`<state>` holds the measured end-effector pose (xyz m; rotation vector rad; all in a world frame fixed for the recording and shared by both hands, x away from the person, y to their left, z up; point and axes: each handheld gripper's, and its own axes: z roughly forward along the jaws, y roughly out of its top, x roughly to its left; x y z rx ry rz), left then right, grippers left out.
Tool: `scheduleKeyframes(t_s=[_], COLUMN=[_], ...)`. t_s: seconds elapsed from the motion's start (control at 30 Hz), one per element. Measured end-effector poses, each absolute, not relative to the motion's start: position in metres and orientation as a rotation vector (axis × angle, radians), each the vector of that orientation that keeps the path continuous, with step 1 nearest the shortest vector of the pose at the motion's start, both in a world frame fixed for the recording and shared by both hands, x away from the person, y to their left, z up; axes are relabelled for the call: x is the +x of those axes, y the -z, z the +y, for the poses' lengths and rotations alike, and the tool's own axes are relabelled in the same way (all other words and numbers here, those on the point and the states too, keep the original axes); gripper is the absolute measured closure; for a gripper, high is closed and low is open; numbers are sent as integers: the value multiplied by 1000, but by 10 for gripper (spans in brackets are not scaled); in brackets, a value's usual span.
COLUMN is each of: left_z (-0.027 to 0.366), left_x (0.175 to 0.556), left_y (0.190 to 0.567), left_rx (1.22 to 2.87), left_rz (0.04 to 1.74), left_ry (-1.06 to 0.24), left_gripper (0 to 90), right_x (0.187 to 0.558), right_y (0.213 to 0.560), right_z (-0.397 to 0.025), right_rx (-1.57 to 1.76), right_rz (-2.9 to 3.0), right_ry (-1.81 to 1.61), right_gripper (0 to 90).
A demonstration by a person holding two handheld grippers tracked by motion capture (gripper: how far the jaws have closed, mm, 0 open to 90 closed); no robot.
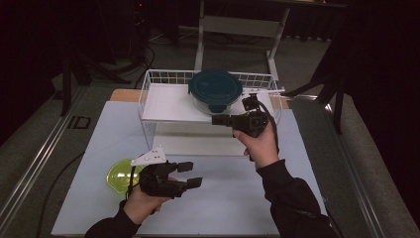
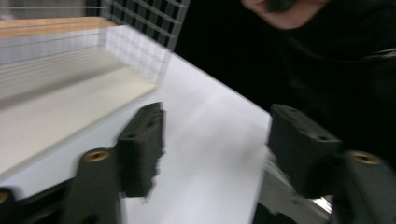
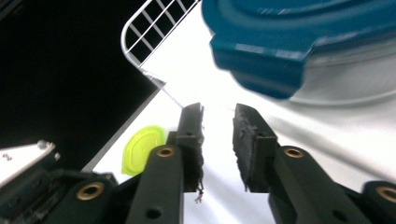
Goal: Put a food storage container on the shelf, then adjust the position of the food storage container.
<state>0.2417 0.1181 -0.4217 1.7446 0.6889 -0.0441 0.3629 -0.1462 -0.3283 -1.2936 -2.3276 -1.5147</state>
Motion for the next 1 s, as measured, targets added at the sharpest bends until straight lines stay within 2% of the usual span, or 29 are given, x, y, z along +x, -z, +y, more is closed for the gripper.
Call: scheduleKeyframes(t_s=[0.07, 0.27, 0.3, 0.37, 0.4, 0.47, 0.67, 0.77, 0.83, 0.87, 0.97, 1.0], left_z=[120, 123, 125, 132, 136, 145, 180, 194, 207, 215, 233, 246], left_x=[240, 233, 232, 230, 229, 226, 222, 221, 221, 220, 219, 219], left_y=[420, 414, 414, 412, 411, 409, 406, 407, 408, 409, 413, 417], left_rx=[1750, 1829, 1829, 1830, 1830, 1818, 1824, 1825, 1814, 1804, 1789, 1795], left_rz=[665, 654, 658, 669, 677, 672, 696, 724, 746, 762, 781, 808], left_ry=[47, -44, -39, -55, -68, -85, -189, -229, -259, -270, -296, -328], left_gripper=[294, 27, 8, 8, 8, 9, 141, 159, 228, 231, 348, 422], right_x=[353, 324, 320, 311, 307, 298, 273, 264, 257, 254, 244, 238], right_y=[330, 336, 338, 342, 344, 348, 357, 360, 362, 363, 369, 372], right_z=[-147, -155, -158, -165, -167, -175, -195, -204, -210, -212, -217, -219], right_rx=[-1257, -1181, -1179, -1130, -1105, -1076, -1073, -1079, -1082, -1081, -1082, -1084], right_rz=[-2356, -2393, -2388, -2387, -2390, -2388, -2423, -2403, -2405, -2408, -2432, -2453], right_ry=[1536, 1616, 1634, 1686, 1695, 1709, 1744, 1765, 1782, 1785, 1791, 1789], right_gripper=[610, 356, 334, 210, 177, 159, 141, 141, 141, 141, 142, 142])
